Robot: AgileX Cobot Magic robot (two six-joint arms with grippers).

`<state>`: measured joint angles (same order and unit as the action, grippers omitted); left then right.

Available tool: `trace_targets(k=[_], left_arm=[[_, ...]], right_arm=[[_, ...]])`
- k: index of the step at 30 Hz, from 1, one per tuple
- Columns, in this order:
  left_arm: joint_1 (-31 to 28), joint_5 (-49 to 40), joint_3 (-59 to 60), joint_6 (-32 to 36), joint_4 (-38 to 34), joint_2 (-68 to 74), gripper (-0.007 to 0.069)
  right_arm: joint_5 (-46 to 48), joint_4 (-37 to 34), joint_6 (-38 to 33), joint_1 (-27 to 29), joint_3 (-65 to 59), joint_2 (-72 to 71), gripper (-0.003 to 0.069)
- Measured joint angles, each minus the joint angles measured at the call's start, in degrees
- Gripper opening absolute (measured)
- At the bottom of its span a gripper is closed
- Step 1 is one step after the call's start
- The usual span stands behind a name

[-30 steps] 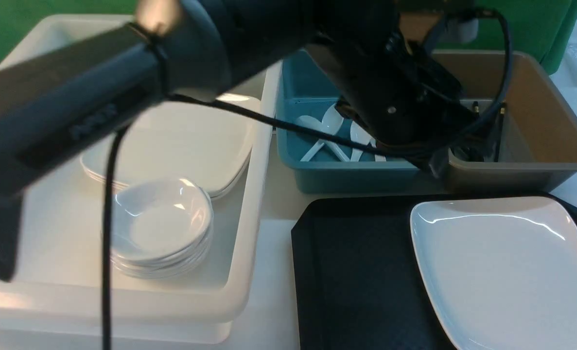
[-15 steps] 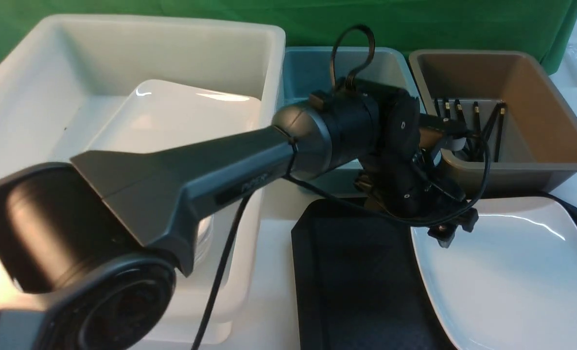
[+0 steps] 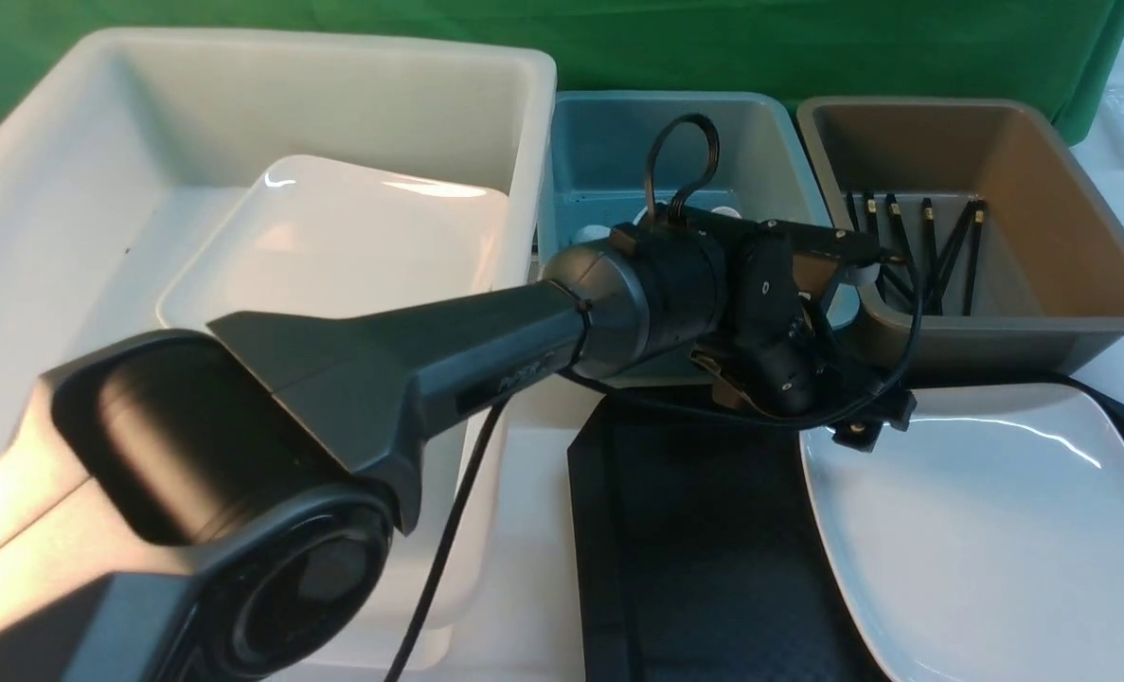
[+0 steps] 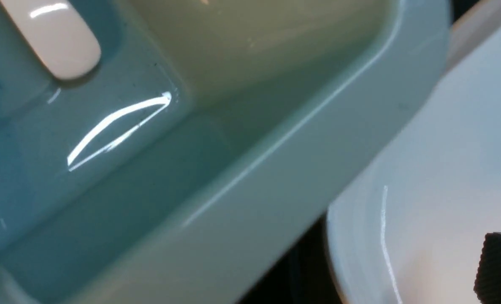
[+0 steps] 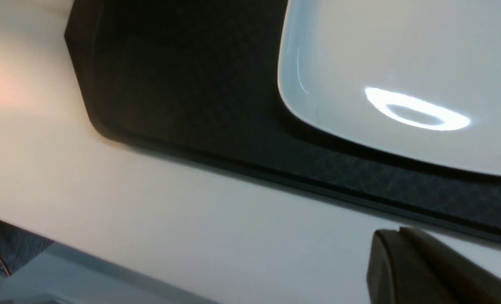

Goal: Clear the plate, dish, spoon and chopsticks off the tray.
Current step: Use the left arm to grab a plate from the dinner plate

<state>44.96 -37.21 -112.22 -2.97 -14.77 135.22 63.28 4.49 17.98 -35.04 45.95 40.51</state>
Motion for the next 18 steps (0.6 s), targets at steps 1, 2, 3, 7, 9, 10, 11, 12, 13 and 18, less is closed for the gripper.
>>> trace_targets(k=[1,2,3,7,9,10,11,12,13,18], left_arm=[[0.0,0.1,0.0,0.0,0.0,0.3,0.0565],[0.0,0.1,0.0,0.0,-0.1,0.7,0.0564],[0.0,0.1,0.0,0.0,-0.2,1.0,0.0564],[0.0,2.4,0.0,-0.1,-1.5,1.5,0.0557],[0.0,3.4,0.0,0.0,-2.4,1.7,0.0548],[0.0,4.1,0.0,0.2,-2.7,2.0,0.0535],[0.0,4.4,0.0,0.2,-2.9,2.1,0.0519],[0.0,4.6,0.0,0.2,-2.9,2.2,0.0507],[0.0,4.6,0.0,0.3,-2.9,2.4,0.0482],[0.0,4.5,-0.1,1.1,-3.0,2.7,0.0316]], right_arm=[[-0.2,0.0,-0.3,0.0,0.0,0.0,0.0022],[-0.3,0.0,-0.6,0.0,0.0,0.0,0.0022],[-0.4,0.0,-0.7,0.0,0.0,0.0,0.0022],[-1.0,0.0,-1.1,0.0,0.0,0.0,0.0022],[-1.5,0.0,-1.2,0.0,0.0,0.0,0.0022],[-1.7,0.0,-1.4,0.0,0.0,0.0,0.0022],[-1.8,0.0,-1.5,0.0,0.0,0.0,0.0022],[-1.9,0.0,-1.6,0.0,0.0,0.0,0.0022],[-1.9,0.0,-1.7,0.0,0.0,0.0,0.0022],[-2.0,0.0,-2.3,0.0,0.0,0.0,0.0022]])
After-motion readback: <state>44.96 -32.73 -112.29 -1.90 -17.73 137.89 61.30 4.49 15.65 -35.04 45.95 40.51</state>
